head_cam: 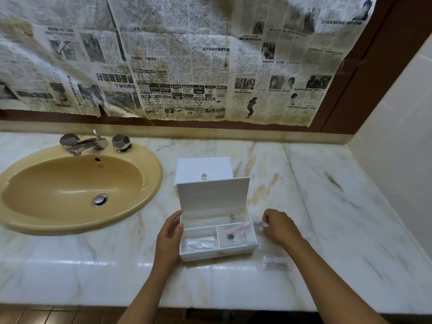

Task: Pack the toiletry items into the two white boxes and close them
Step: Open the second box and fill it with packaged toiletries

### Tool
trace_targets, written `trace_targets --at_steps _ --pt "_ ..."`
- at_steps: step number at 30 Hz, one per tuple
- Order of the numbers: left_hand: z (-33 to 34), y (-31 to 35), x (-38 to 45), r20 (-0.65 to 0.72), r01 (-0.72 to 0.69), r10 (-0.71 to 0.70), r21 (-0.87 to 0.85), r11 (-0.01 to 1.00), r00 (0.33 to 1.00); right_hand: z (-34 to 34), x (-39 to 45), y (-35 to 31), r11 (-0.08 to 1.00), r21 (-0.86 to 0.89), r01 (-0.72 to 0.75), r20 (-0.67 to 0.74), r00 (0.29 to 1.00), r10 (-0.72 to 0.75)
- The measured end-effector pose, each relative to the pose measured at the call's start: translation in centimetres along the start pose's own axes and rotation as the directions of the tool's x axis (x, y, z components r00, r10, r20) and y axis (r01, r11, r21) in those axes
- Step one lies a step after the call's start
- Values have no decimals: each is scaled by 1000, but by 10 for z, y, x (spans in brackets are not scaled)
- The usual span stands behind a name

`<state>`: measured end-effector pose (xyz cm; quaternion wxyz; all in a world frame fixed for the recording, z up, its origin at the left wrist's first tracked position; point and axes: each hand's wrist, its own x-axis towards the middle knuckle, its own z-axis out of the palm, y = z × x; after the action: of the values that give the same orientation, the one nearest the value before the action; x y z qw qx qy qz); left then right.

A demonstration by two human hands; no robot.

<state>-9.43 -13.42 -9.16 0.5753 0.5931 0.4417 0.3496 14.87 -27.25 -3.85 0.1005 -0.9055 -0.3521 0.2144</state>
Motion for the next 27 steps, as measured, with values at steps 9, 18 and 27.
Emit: trace_targets --at_steps 9,18,27 --pt "0 -1 0 9 1 -1 -9 1000 1000 -4 -1 -7 999 44 -4 38 999 2" --pt "0 1 -1 6 12 -12 -1 1000 1000 -3 -5 -4 999 53 2 21 1000 -3" --pt "1 4 -3 5 8 -8 -9 1000 1000 -4 -2 -11 989 145 15 -28 1000 -11"
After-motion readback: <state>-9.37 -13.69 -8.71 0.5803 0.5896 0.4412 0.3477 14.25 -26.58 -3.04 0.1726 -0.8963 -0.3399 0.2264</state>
